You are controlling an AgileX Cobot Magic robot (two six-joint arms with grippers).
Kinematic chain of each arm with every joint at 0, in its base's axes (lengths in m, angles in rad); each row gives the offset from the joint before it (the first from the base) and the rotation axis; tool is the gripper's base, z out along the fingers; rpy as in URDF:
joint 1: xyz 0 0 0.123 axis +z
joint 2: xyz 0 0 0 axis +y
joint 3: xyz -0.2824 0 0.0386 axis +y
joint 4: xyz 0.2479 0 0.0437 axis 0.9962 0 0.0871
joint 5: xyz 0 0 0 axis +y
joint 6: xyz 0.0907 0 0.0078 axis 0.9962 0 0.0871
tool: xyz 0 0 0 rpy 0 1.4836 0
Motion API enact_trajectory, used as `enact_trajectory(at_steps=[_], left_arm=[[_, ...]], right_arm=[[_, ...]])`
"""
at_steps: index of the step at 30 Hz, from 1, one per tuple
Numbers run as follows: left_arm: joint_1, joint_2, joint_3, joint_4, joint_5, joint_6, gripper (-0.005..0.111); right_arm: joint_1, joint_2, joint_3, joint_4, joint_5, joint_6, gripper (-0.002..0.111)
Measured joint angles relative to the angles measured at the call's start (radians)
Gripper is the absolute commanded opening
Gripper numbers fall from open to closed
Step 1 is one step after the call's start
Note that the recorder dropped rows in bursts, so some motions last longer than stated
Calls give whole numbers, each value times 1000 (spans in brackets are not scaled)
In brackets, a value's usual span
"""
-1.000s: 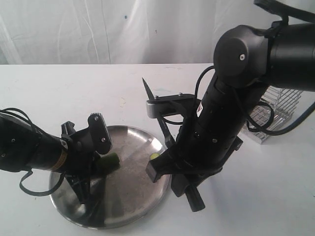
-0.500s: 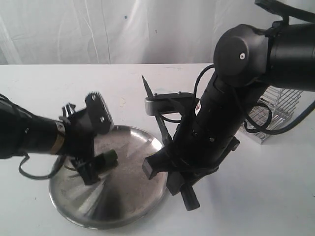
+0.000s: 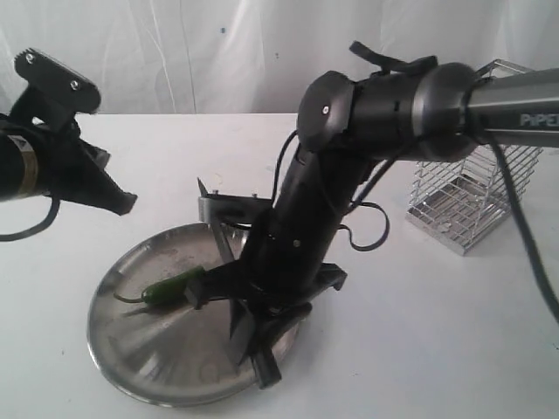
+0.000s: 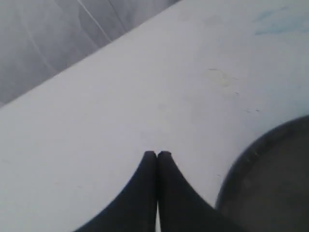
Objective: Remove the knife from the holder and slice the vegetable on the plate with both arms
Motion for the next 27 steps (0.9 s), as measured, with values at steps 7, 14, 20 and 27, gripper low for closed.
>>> enact_trajectory(at_steps=[7,14,20,27], left_arm=[[122,186,0,-284,-361,68,0],[290,333,0,-602,-1019,124,0],[290,392,-2,-616,-1163,115,0],[244,392,-2,-604,-1171,120,0]], right_arm=[[17,106,-57,21,0,11,0],[77,113,-59,20,-25,18,0],[77,113,-61,13,-52,18,0],[77,113,-61,-4,-149,56,0]])
